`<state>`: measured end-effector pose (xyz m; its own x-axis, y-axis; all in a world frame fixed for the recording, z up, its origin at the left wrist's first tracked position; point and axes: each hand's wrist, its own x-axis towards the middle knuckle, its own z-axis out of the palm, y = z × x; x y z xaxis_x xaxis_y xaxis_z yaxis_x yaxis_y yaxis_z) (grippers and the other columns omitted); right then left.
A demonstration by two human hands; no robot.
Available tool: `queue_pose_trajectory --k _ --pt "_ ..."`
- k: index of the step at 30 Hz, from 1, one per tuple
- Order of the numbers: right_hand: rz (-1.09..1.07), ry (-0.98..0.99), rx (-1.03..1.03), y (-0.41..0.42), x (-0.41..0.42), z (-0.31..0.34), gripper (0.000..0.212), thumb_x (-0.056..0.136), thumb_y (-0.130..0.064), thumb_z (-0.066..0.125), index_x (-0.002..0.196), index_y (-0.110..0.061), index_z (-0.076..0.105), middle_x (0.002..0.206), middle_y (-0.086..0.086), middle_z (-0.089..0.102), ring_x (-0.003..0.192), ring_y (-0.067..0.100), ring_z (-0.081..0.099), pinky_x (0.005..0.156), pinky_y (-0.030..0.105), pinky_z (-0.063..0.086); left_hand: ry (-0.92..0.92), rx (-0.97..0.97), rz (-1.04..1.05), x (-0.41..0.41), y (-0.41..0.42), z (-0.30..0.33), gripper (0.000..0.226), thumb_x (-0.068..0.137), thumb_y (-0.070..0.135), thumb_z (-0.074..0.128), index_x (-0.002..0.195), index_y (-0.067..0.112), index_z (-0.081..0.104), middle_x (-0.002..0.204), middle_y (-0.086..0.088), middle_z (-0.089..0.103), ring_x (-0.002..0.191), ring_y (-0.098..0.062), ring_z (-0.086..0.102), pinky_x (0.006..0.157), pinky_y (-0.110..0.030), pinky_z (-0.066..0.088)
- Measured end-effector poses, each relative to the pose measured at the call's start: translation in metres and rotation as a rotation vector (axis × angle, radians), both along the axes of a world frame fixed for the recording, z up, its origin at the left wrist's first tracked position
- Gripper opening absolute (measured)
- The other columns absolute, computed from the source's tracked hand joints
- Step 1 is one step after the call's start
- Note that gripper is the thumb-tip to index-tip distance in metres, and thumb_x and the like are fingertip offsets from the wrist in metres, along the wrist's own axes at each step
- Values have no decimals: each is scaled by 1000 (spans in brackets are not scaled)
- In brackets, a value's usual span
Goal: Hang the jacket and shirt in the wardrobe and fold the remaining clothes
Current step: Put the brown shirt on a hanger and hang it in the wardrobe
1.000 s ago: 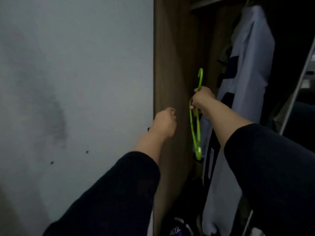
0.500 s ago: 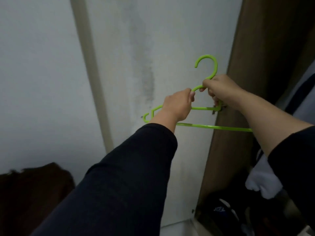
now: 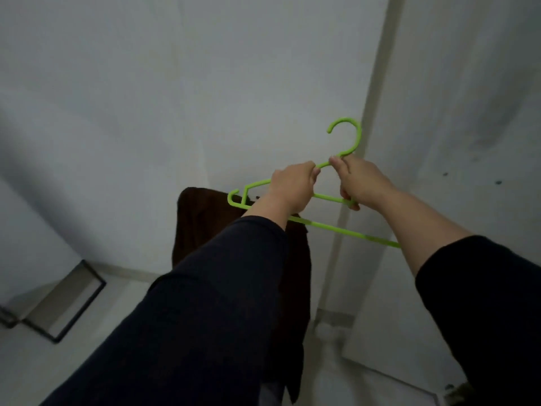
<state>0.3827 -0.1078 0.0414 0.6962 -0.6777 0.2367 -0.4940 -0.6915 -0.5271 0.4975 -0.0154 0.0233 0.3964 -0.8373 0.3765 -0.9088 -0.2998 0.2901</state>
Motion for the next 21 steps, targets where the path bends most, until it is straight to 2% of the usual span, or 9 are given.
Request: queue_pose_trajectory --k 4,6,9,12,15,18,21 --pt "26 -25 -59 16 60 -16 43 98 -56 22 110 -24 49 78 7 64 50 26 64 69 39 53 -2 -66 86 51 26 -12 34 103 29 28 102 13 58 104 -7 60 101 -29 54 86 -42 40" --pt "-2 -12 -131 14 84 -18 49 98 -56 19 116 -23 50 89 9 65 66 30 65 67 35 47 -9 -162 144 74 31 -21 29 102 25 35 114 13 58 117 -7 54 110 -26 49 89 -41 41" --pt "-43 -1 -219 2 113 -18 52 101 -51 19 124 -17 49 105 16 64 88 35 63 67 34 37 -32 -217 361 104 36 -37 30 96 19 44 125 14 49 128 -6 45 117 -24 43 88 -38 42" --pt "-95 24 -267 -17 135 -18 52 102 -48 19 129 -14 47 115 19 61 103 37 58 70 35 33 82 -53 528 129 28 -56 34 93 16 44 126 14 45 130 -5 42 121 -24 39 85 -37 39" --pt "-123 40 -294 -39 152 -23 52 102 -47 19 129 -13 47 115 21 61 104 39 57 71 37 33 237 131 569 142 9 -74 41 95 28 42 133 12 43 136 -7 42 128 -26 36 96 -43 37" --pt "-135 46 -303 -56 163 -31 52 102 -48 21 128 -13 48 115 23 61 105 41 57 71 38 33 273 245 626 145 -13 -90 56 94 45 42 137 11 40 140 -7 39 133 -26 30 99 -44 34" --pt "-137 51 -287 -66 167 -41 51 102 -48 21 128 -13 48 115 22 61 106 41 57 71 38 32 311 299 721 150 -26 -93 56 90 45 49 135 11 43 140 -7 36 135 -27 24 98 -41 36"
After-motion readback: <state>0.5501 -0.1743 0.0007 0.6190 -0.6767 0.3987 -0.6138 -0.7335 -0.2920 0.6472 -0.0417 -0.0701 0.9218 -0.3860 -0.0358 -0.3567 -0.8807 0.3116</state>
